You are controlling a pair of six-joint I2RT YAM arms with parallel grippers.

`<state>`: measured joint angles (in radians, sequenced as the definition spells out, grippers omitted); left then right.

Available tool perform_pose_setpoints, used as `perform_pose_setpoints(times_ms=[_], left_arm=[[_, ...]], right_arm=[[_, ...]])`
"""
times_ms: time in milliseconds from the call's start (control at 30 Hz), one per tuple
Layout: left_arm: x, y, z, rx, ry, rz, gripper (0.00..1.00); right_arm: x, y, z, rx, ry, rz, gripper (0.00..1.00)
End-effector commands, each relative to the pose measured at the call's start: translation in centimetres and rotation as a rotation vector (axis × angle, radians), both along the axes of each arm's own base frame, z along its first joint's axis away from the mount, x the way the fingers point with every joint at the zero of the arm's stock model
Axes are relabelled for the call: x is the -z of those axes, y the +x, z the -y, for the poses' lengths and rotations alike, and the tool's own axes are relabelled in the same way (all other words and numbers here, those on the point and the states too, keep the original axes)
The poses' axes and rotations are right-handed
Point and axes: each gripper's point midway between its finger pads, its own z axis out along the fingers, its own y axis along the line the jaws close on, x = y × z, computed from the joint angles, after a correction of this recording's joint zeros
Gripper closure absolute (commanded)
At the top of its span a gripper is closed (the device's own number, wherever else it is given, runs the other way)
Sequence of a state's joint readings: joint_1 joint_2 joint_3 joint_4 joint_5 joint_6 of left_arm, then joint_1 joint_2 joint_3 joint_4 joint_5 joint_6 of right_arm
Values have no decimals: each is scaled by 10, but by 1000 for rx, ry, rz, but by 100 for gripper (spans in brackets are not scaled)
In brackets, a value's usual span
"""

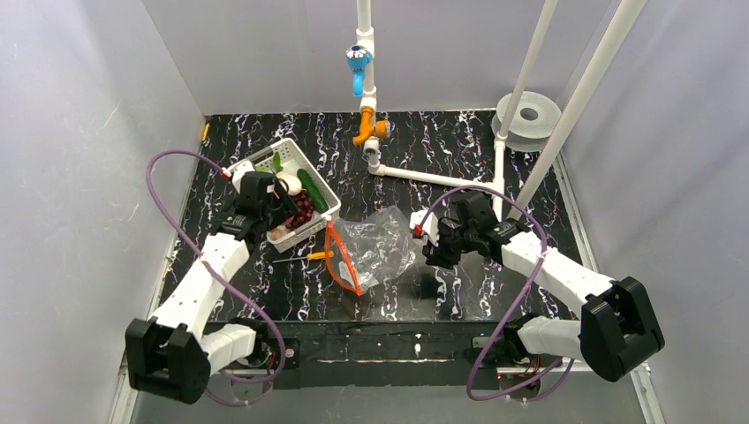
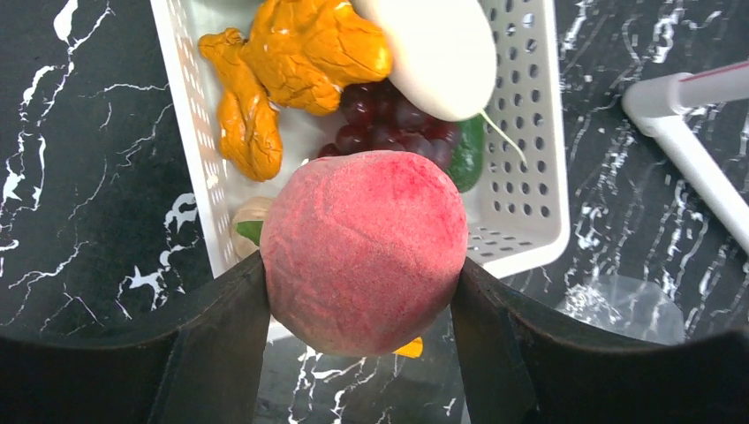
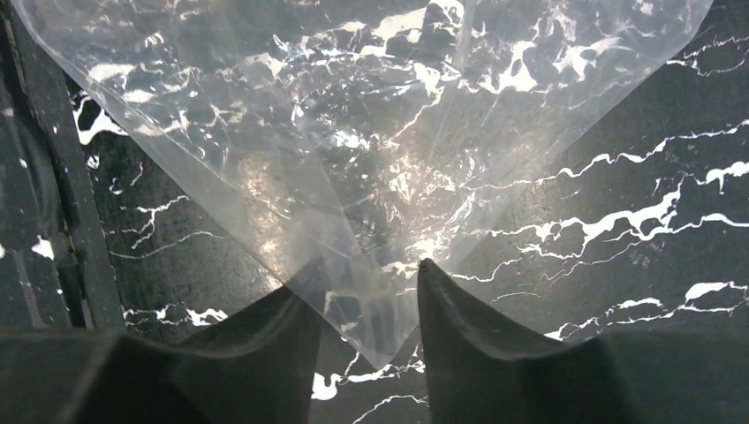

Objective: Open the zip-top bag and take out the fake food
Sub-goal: Place the fake fruit in the bin, then reset both arms

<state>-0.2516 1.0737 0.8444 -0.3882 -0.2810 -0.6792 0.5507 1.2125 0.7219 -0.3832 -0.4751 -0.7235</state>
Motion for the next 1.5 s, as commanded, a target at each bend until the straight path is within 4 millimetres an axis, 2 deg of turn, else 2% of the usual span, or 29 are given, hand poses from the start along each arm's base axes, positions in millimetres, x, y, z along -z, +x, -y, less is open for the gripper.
perform_pose_setpoints(times_ms=[0, 100, 233, 433, 633, 800, 900, 967, 1033, 1167, 1367, 1467], left_arm=[[-3, 18, -9, 2, 19, -5, 100], [9, 24, -14, -8, 27, -47, 100], [23, 24, -20, -24, 31, -114, 86], [26, 22, -22, -23, 24, -132, 44], [11, 18, -23, -16, 17, -115, 3], [-9, 10, -20, 21, 11, -79, 2], [-28, 0, -16, 71, 8, -53, 2], [-44, -8, -8, 154, -3, -17, 2], [-62, -19, 10, 275, -45, 37, 2], [-97, -43, 40, 464, -135, 172, 2], [-143, -75, 52, 547, -185, 305, 2], [-158, -87, 54, 557, -199, 338, 2]], right_arm=[[-13, 1, -4, -25, 30, 25, 45], [-13, 1, -3, -26, 33, 31, 34], [-17, 1, 0, -29, 46, 42, 21], [-32, -8, 4, -62, 110, 48, 12], [-44, -22, 6, -119, 161, 41, 9], [-60, -35, 8, -153, 212, 39, 9], [-80, -46, 9, -178, 241, 53, 8], [-99, -54, 13, -184, 239, 61, 6], [-117, -59, 21, -163, 211, 71, 2], [-160, -67, 36, -79, 199, 112, 2], [-232, -73, 54, 136, 306, 148, 2], [-258, -79, 60, 194, 378, 156, 2]])
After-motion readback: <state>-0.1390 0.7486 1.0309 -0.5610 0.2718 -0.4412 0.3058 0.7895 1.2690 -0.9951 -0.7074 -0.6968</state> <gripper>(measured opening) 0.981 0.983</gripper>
